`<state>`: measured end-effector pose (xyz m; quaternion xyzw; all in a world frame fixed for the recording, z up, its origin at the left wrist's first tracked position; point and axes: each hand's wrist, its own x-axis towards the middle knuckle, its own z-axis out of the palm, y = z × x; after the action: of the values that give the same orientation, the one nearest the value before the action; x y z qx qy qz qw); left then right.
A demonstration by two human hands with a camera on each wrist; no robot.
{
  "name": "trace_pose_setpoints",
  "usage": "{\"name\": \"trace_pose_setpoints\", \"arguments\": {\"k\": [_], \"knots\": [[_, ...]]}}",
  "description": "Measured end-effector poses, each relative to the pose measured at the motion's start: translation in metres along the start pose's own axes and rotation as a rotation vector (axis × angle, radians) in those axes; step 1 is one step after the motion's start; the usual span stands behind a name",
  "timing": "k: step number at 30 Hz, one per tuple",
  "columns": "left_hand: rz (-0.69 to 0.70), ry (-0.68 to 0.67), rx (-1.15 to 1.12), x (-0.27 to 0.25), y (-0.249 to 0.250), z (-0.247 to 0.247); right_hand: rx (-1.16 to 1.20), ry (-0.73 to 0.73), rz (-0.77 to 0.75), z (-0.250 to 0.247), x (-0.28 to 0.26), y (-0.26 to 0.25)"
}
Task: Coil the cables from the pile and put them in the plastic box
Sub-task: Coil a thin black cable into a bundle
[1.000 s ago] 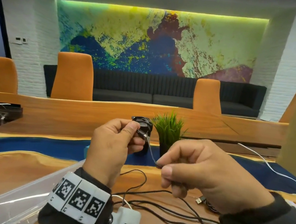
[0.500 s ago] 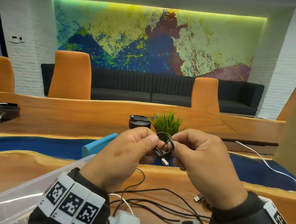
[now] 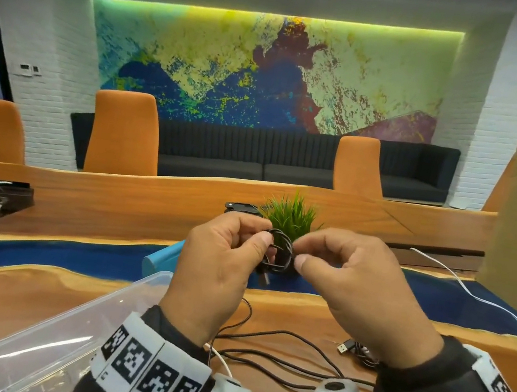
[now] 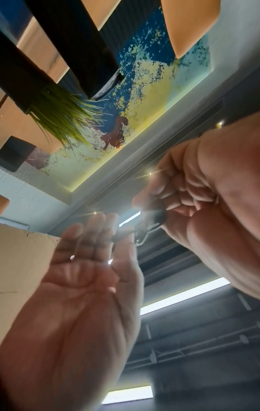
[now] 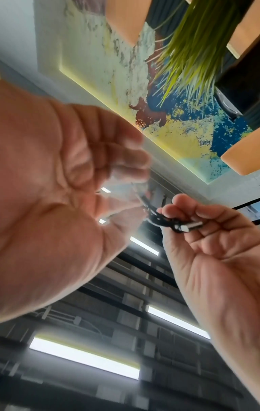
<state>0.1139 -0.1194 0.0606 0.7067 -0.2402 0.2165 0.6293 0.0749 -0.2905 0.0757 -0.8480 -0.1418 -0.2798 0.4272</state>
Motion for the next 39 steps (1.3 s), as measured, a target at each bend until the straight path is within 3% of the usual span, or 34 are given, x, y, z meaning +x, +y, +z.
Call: {"name": "trace_pose_setpoints", "arguments": {"k": [2, 5, 9, 11, 14, 19, 21, 23, 26, 28, 30, 32, 36, 39], "knots": [[0.037, 0.01, 0.036, 0.0, 0.0, -0.001, -0.086, 0.13, -0.117, -0.001, -0.001, -0.003], [0.018, -0.032, 0.009, -0.003, 0.005, 0.001, -0.242, 0.043, -0.179, 0.009, -0.003, -0.004], [-0.146, -0.116, -0.274, -0.004, 0.007, 0.004, -0.248, 0.021, -0.159, 0.017, -0.001, 0.006], [-0.138, -0.148, -0.315, -0.003, 0.007, 0.001, 0.004, -0.046, 0.0, 0.01, 0.001, 0.004], [0.0, -0.219, -0.114, -0.003, 0.009, -0.004, 0.584, -0.238, 0.347, -0.003, 0.001, 0.001], [0.093, -0.407, 0.223, -0.002, 0.015, -0.014, 1.037, -0.342, 0.592, -0.004, 0.001, 0.006], [0.119, -0.436, 0.339, 0.0, 0.016, -0.019, 0.982, -0.346, 0.564, 0.0, 0.001, 0.007], [0.098, -0.453, 0.336, 0.002, 0.014, -0.024, 0.73, -0.296, 0.433, 0.003, 0.001, 0.009], [-0.011, -0.474, 0.101, 0.005, 0.006, -0.028, 0.291, -0.152, 0.105, 0.005, 0.002, 0.005], [-0.099, -0.461, -0.113, 0.004, 0.003, -0.025, 0.266, -0.102, 0.02, 0.005, 0.001, 0.002], [-0.163, -0.416, -0.28, 0.003, 0.003, -0.018, 0.335, -0.075, 0.058, 0.007, 0.0, 0.002], [-0.165, -0.367, -0.305, 0.001, 0.003, -0.011, 0.449, -0.079, 0.179, 0.011, 0.0, 0.001], [0.021, -0.312, 0.003, 0.0, 0.002, -0.006, 0.723, -0.145, 0.455, 0.011, 0.002, 0.004], [0.074, -0.293, 0.122, -0.001, 0.003, -0.004, 0.73, -0.163, 0.544, 0.01, 0.003, 0.01]]}}
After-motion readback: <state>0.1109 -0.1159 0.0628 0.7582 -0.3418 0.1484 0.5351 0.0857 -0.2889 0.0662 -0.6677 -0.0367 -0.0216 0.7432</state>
